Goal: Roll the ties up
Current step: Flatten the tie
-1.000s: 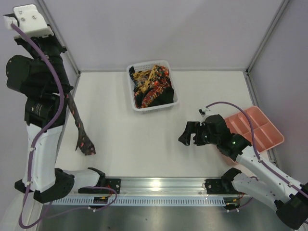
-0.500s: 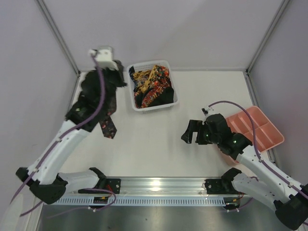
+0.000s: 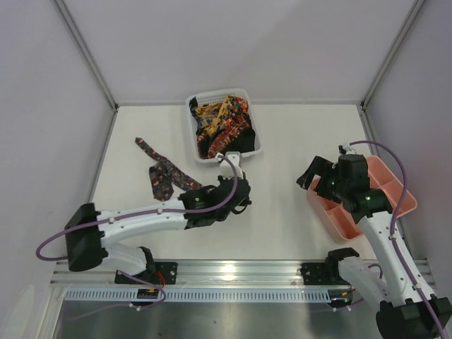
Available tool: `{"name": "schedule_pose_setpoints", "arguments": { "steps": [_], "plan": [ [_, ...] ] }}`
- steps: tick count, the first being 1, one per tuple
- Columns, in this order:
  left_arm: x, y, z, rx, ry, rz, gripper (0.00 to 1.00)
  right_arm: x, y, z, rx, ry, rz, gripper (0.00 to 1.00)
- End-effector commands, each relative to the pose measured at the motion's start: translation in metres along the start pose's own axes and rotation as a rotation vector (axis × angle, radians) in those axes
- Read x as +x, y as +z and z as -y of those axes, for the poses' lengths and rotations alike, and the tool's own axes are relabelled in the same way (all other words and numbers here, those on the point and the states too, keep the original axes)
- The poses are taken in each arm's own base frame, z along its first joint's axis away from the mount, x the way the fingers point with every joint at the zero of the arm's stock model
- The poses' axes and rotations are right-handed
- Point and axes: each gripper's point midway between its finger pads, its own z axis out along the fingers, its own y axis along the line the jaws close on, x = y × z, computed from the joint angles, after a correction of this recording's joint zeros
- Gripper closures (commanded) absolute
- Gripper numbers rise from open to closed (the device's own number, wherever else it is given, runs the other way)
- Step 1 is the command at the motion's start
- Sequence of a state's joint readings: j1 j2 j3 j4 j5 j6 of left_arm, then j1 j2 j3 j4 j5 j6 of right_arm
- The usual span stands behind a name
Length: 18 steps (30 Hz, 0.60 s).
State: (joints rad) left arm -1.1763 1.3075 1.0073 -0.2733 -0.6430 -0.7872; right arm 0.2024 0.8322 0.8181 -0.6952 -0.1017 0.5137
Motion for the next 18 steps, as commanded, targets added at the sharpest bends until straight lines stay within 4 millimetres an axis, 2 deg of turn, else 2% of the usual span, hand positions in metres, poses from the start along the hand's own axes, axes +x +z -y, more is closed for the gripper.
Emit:
{"name": "schedule_pose_setpoints", "arguments": {
  "steps": [1, 2, 3, 4, 5, 6, 8, 9, 10, 11, 12, 13, 14, 15, 16, 18],
  "plan": [
    [0.027, 0.021, 0.041, 0.112, -0.116, -0.091, 0.95, -0.003, -0.012, -0.010, -0.059, -0.016, -0.035, 0.00],
    [0.027, 0.023, 0.046, 0.118, -0.090, -0.100, 0.81, -0.002, -0.012, -0.010, -0.057, -0.009, -0.042, 0.00],
    [0.030, 0.025, 0.049, 0.128, -0.073, -0.114, 0.38, 0.003, -0.011, -0.012, -0.074, 0.004, -0.059, 0.00],
    [0.028, 0.022, 0.052, 0.146, -0.065, -0.113, 0.23, 0.008, -0.009, -0.015, -0.094, 0.014, -0.079, 0.00],
    [0.027, 0.019, 0.049, 0.152, -0.043, -0.111, 0.12, 0.013, -0.008, -0.018, -0.112, 0.021, -0.100, 0.00],
    [0.010, 0.006, 0.055, 0.202, -0.059, -0.074, 0.01, 0.020, -0.006, -0.020, -0.119, 0.053, -0.132, 0.00],
    [0.000, -0.008, 0.045, 0.216, -0.042, -0.046, 0.00, 0.029, -0.004, -0.025, -0.128, 0.062, -0.158, 0.00],
    [-0.018, -0.027, 0.041, 0.242, -0.065, -0.008, 0.00, 0.039, -0.002, -0.033, -0.138, 0.071, -0.178, 0.01],
    [-0.026, -0.038, 0.036, 0.254, -0.074, 0.012, 0.00, 0.044, -0.001, -0.038, -0.143, 0.073, -0.188, 0.01],
    [-0.026, -0.042, 0.024, 0.235, -0.074, 0.023, 0.00, 0.055, 0.001, -0.050, -0.163, 0.044, -0.196, 0.01],
    [-0.026, -0.049, 0.013, 0.217, -0.069, 0.026, 0.00, 0.061, 0.004, -0.052, -0.153, 0.050, -0.205, 0.01],
    [-0.042, -0.068, 0.003, 0.227, -0.111, 0.060, 0.00, 0.072, 0.012, -0.050, -0.117, 0.100, -0.227, 0.01],
    [-0.043, -0.072, -0.011, 0.187, -0.119, 0.079, 0.00, 0.079, 0.017, -0.052, -0.107, 0.097, -0.229, 0.01],
    [-0.043, -0.080, -0.022, 0.173, -0.118, 0.080, 0.00, 0.085, 0.022, -0.065, -0.152, 0.082, -0.232, 0.02],
    [-0.051, -0.093, -0.032, 0.187, -0.141, 0.109, 0.00, 0.097, 0.033, -0.065, -0.128, 0.081, -0.272, 0.03],
    [-0.057, -0.105, -0.049, 0.170, -0.167, 0.142, 0.00, 0.098, 0.045, -0.069, -0.084, 0.042, -0.258, 0.05]
  ]
}}
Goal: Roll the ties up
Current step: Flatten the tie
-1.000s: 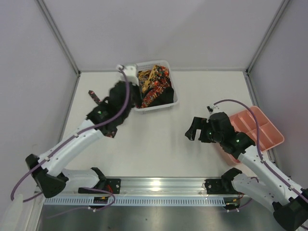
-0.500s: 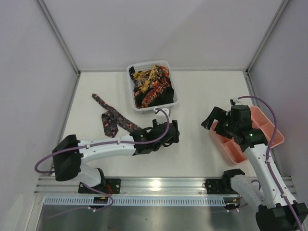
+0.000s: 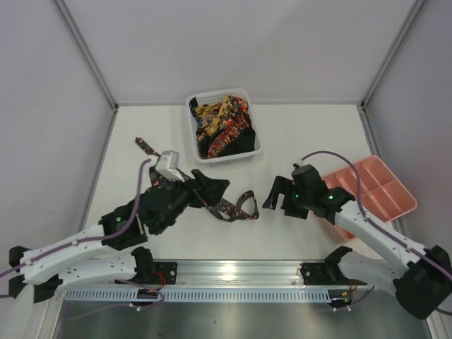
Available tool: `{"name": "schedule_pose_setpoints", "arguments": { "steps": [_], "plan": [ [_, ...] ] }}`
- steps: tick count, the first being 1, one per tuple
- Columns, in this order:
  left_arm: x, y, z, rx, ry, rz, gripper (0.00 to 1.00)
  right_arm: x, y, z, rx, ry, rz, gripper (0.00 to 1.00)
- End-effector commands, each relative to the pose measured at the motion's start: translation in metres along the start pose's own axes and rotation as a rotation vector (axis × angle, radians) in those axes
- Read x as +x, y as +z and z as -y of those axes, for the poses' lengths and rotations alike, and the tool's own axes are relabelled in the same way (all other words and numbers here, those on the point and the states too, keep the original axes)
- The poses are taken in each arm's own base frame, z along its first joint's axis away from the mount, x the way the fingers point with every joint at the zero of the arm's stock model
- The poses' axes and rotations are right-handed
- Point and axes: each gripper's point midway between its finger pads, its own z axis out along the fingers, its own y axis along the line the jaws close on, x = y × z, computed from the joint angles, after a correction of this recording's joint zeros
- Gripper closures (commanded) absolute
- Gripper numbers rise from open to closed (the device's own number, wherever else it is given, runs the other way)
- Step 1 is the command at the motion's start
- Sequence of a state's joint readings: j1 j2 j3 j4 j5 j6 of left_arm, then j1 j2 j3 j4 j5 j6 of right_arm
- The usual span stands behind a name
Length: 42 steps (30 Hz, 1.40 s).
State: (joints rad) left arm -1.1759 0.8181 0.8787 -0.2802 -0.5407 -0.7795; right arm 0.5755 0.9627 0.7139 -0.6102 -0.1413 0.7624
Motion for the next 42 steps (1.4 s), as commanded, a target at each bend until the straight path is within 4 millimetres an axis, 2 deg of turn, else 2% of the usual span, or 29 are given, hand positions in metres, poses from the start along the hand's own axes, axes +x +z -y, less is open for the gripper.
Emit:
{"name": "schedule_pose_setpoints", "arguments": {
  "steps": [1, 2, 3, 8, 14, 15, 18, 21, 23, 25, 29, 36, 42],
  "plan": [
    [0.005, -0.021, -0.048, -0.127, 0.032, 0.010, 0.00, -0.017, 0.028, -0.009, 0.067, 0.028, 0.069, 0.04],
    [-0.004, -0.033, -0.052, -0.116, 0.007, 0.037, 0.00, -0.027, 0.038, -0.011, 0.110, 0.000, 0.084, 0.05],
    [-0.007, -0.038, -0.057, -0.128, 0.001, 0.053, 0.00, -0.029, 0.046, -0.013, 0.125, -0.019, 0.082, 0.05],
    [-0.010, -0.063, -0.080, -0.138, -0.049, 0.077, 0.02, -0.041, 0.083, -0.018, 0.254, -0.014, 0.067, 0.07],
    [-0.010, -0.073, -0.088, -0.133, -0.065, 0.084, 0.02, -0.053, 0.103, -0.043, 0.331, 0.006, 0.170, 0.04],
    [-0.010, -0.075, -0.090, -0.135, -0.064, 0.082, 0.02, -0.054, 0.114, -0.046, 0.353, 0.021, 0.170, 0.04],
    [-0.011, -0.077, -0.090, -0.130, -0.062, 0.082, 0.02, -0.053, 0.132, -0.042, 0.445, 0.008, 0.151, 0.05],
    [-0.010, -0.079, -0.090, -0.123, -0.062, 0.074, 0.02, -0.048, 0.139, -0.036, 0.486, -0.018, 0.170, 0.08],
    [-0.009, -0.081, -0.091, -0.117, -0.062, 0.071, 0.02, -0.048, 0.143, -0.027, 0.530, -0.034, 0.187, 0.13],
    [-0.008, -0.083, -0.094, -0.117, -0.062, 0.071, 0.02, -0.046, 0.149, -0.018, 0.567, -0.049, 0.185, 0.14],
    [-0.011, -0.089, -0.100, -0.126, -0.062, 0.084, 0.02, -0.038, 0.153, -0.014, 0.587, -0.066, 0.167, 0.21],
    [-0.019, -0.097, -0.104, -0.129, -0.070, 0.111, 0.01, -0.033, 0.144, -0.014, 0.626, -0.085, 0.203, 0.24],
    [-0.017, -0.096, -0.104, -0.128, -0.077, 0.103, 0.01, -0.028, 0.138, -0.017, 0.625, -0.083, 0.223, 0.26]
  ]
}}
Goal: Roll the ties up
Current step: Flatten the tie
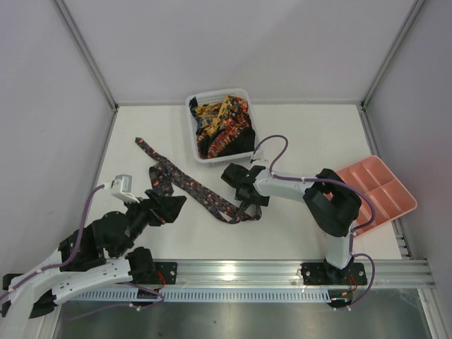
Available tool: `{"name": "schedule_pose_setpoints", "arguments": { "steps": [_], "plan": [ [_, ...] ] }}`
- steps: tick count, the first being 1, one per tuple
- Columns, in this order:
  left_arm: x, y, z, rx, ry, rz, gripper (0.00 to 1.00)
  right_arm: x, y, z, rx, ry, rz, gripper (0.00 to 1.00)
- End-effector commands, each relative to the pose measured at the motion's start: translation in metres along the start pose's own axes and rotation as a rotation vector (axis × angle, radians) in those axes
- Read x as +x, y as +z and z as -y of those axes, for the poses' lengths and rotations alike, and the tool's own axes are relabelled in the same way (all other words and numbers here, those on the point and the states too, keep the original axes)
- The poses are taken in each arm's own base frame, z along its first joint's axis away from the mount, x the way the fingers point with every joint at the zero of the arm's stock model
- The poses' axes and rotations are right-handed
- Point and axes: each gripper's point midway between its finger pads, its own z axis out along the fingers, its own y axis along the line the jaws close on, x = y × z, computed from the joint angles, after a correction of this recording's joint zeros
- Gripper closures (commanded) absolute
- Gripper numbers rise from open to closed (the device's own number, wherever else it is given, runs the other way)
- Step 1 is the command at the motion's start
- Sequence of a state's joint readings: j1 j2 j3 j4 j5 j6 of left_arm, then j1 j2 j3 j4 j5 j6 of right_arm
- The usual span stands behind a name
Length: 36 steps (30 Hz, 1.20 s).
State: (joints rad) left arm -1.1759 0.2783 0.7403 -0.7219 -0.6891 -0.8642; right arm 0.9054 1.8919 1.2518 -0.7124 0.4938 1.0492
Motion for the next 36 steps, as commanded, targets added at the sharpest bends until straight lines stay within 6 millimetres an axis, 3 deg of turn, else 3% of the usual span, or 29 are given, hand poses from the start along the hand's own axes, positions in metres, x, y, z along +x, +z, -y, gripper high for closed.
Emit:
{"name": "schedule_pose_setpoints", "arguments": {
  "steps": [1, 4, 8, 12, 13, 16, 18, 19, 22, 25, 27, 30, 32, 34, 36],
  "plan": [
    [-0.005, -0.002, 0.001, 0.001, -0.019, 0.013, 0.01, -0.018, -0.013, 0.002, 0.019, 0.043, 0.081, 0.27],
    [-0.001, 0.000, 0.000, -0.003, -0.019, 0.006, 0.01, -0.019, -0.014, 0.004, 0.022, 0.041, 0.090, 0.31],
    [0.002, 0.001, 0.000, -0.002, -0.025, 0.001, 0.01, -0.021, -0.017, 0.006, 0.014, 0.041, 0.096, 0.55],
    [0.003, 0.002, 0.000, -0.002, -0.020, -0.003, 0.02, -0.025, -0.022, 0.005, -0.003, 0.048, 0.106, 0.64],
    [0.004, 0.003, 0.000, -0.004, -0.018, -0.005, 0.01, -0.027, -0.024, 0.003, -0.010, 0.043, 0.113, 0.71],
    [0.003, 0.002, 0.002, -0.001, -0.016, -0.010, 0.01, -0.042, -0.035, -0.001, -0.031, 0.031, 0.151, 0.83],
    [0.001, 0.001, 0.003, 0.000, -0.017, -0.010, 0.01, -0.062, -0.049, -0.007, -0.063, 0.008, 0.211, 0.88],
    [0.000, 0.000, 0.003, -0.002, -0.013, -0.011, 0.01, -0.077, -0.068, -0.012, -0.122, 0.011, 0.255, 0.97],
    [-0.009, -0.005, 0.006, 0.006, -0.005, -0.002, 0.01, -0.116, -0.106, -0.023, -0.234, -0.063, 0.403, 1.00],
    [-0.022, -0.012, 0.016, 0.044, 0.000, 0.013, 0.01, -0.162, -0.179, -0.035, -0.425, -0.160, 0.571, 1.00],
    [-0.034, -0.016, 0.024, 0.071, 0.032, 0.030, 0.00, -0.192, -0.245, -0.038, -0.594, -0.211, 0.715, 1.00],
    [-0.056, -0.024, 0.041, 0.118, 0.069, 0.059, 0.00, -0.222, -0.332, -0.031, -0.795, -0.287, 0.894, 1.00],
    [-0.065, -0.027, 0.054, 0.162, 0.113, 0.066, 0.00, -0.232, -0.369, -0.026, -0.888, -0.330, 0.969, 1.00],
    [-0.075, -0.028, 0.073, 0.212, 0.154, 0.071, 0.00, -0.238, -0.422, -0.019, -1.023, -0.375, 1.071, 1.00],
    [-0.085, -0.031, 0.088, 0.246, 0.171, 0.078, 0.00, -0.240, -0.450, -0.013, -1.090, -0.434, 1.149, 1.00]
  ]
}}
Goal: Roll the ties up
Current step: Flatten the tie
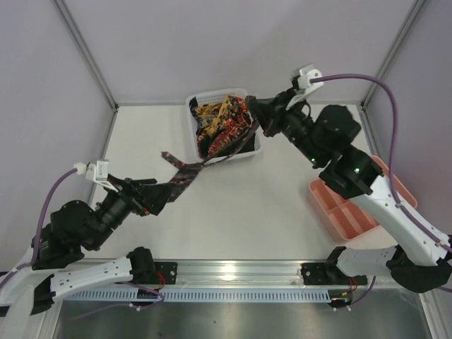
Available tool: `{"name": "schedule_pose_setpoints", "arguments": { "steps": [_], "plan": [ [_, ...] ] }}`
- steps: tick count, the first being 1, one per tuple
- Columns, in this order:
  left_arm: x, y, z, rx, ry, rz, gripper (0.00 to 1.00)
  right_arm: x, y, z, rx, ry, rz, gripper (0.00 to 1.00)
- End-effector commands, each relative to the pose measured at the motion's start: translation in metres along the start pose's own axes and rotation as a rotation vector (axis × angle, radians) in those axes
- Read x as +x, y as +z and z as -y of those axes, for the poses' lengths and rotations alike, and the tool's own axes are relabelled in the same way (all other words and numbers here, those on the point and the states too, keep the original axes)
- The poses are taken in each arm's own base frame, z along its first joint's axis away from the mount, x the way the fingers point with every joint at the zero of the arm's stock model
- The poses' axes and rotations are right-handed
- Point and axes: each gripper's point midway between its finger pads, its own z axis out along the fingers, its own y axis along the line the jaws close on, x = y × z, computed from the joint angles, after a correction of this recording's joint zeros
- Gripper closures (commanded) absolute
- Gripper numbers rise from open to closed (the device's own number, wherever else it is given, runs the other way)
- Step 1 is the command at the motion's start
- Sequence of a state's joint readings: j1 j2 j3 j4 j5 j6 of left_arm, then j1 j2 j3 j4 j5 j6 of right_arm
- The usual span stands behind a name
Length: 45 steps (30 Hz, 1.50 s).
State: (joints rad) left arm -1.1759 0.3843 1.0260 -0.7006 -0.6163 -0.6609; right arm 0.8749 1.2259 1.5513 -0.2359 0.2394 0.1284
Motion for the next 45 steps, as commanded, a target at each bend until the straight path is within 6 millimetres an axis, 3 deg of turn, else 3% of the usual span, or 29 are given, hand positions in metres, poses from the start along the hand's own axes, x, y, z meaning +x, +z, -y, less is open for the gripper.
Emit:
{"name": "schedule_pose_setpoints", "arguments": {
  "steps": [1, 4, 7, 8, 12, 14, 15, 16, 18, 19, 23, 24, 27, 33, 37, 41, 43, 44, 45],
  "plan": [
    [-0.014, 0.011, 0.035, 0.100, 0.127, -0.005, 0.00, -0.071, -0.023, -0.047, -0.304, -0.189, 0.185, 1.00],
    [-0.012, 0.021, 0.067, 0.209, 0.218, -0.045, 0.00, -0.104, -0.041, -0.067, -0.413, -0.217, 0.247, 1.00],
    [-0.009, 0.023, 0.100, 0.369, 0.327, -0.061, 0.00, -0.119, -0.051, -0.078, -0.498, -0.222, 0.256, 1.00],
    [-0.013, 0.024, 0.115, 0.426, 0.344, -0.046, 0.00, -0.133, -0.063, -0.085, -0.548, -0.214, 0.266, 1.00],
    [-0.021, 0.017, 0.158, 0.632, 0.464, -0.034, 0.00, -0.152, -0.085, -0.103, -0.667, -0.185, 0.250, 1.00],
    [-0.036, 0.010, 0.174, 0.695, 0.526, 0.003, 0.00, -0.156, -0.100, -0.113, -0.742, -0.168, 0.244, 1.00],
    [-0.033, 0.012, 0.183, 0.738, 0.565, -0.011, 0.00, -0.159, -0.111, -0.117, -0.788, -0.143, 0.239, 1.00],
    [-0.044, 0.007, 0.192, 0.768, 0.587, 0.017, 0.00, -0.161, -0.118, -0.120, -0.818, -0.133, 0.242, 1.00],
    [-0.036, 0.005, 0.205, 0.851, 0.639, -0.011, 0.00, -0.164, -0.135, -0.127, -0.881, -0.084, 0.223, 1.00],
    [-0.042, -0.001, 0.212, 0.889, 0.645, -0.001, 0.00, -0.164, -0.145, -0.133, -0.941, -0.079, 0.221, 1.00],
    [-0.034, -0.005, 0.223, 0.970, 0.661, -0.020, 0.00, -0.172, -0.191, -0.146, -1.082, -0.029, 0.222, 1.00],
    [-0.036, -0.009, 0.228, 1.003, 0.651, 0.000, 0.00, -0.165, -0.195, -0.149, -1.118, 0.019, 0.180, 1.00],
    [-0.021, -0.009, 0.235, 1.067, 0.633, -0.030, 0.00, -0.169, -0.212, -0.153, -1.186, 0.032, 0.193, 1.00],
    [0.003, -0.007, 0.260, 1.227, 0.573, -0.059, 0.00, -0.168, -0.219, -0.162, -1.273, 0.089, 0.164, 1.00],
    [0.016, 0.006, 0.271, 1.258, 0.551, -0.098, 0.00, -0.172, -0.226, -0.169, -1.323, 0.104, 0.180, 1.00],
    [0.047, 0.006, 0.283, 1.380, 0.479, -0.216, 0.00, -0.170, -0.219, -0.169, -1.308, 0.100, 0.185, 1.00],
    [0.066, 0.007, 0.278, 1.407, 0.445, -0.269, 0.00, -0.168, -0.215, -0.169, -1.289, 0.094, 0.186, 1.00],
    [0.062, 0.003, 0.283, 1.440, 0.414, -0.237, 0.00, -0.169, -0.212, -0.167, -1.274, 0.080, 0.201, 1.00],
    [0.079, 0.002, 0.275, 1.450, 0.397, -0.277, 0.00, -0.170, -0.211, -0.167, -1.264, 0.074, 0.211, 1.00]
  ]
}}
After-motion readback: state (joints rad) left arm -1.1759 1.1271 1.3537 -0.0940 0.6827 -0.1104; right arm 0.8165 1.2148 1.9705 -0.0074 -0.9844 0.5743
